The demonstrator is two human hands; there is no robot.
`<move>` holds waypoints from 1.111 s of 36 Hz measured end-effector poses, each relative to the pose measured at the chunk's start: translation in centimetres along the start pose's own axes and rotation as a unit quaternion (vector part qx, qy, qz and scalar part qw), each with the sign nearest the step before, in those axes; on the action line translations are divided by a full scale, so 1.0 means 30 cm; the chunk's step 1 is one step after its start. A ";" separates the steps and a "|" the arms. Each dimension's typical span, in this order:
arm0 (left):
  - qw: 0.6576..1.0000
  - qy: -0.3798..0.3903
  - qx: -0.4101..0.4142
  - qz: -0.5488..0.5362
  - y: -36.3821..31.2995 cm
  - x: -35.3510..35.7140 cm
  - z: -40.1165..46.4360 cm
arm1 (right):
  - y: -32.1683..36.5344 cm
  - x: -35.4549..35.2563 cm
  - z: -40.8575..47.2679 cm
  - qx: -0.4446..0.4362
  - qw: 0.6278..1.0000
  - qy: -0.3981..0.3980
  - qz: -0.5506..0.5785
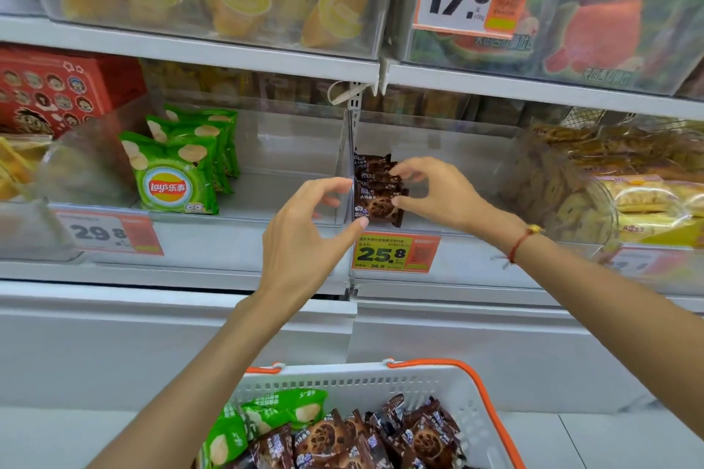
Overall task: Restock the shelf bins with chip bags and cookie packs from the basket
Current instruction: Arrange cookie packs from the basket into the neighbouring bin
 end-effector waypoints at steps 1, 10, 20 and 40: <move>1.000 -0.003 0.007 0.002 -0.012 -0.006 -0.008 | 0.019 -0.032 -0.048 -0.006 0.999 -0.032 0.026; 0.990 0.117 -0.053 0.052 0.037 0.014 -0.117 | 0.096 0.092 -0.448 -0.016 0.991 0.022 0.135; 0.765 0.611 -0.107 0.176 0.303 0.265 -0.549 | -0.017 0.632 -0.622 0.084 0.903 0.422 0.012; 0.697 0.676 -0.215 0.103 0.390 0.338 -0.779 | -0.026 0.827 -0.702 0.078 0.897 0.434 0.024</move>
Point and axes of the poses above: each hand's wrist, its own z-axis towards the middle knuckle, its own x-axis out of the palm, y = z × x, the point moved 8 cm from there along z, towards the middle knuckle, and after that the axes turned 4 degrees about x, right-handed, at the moved point
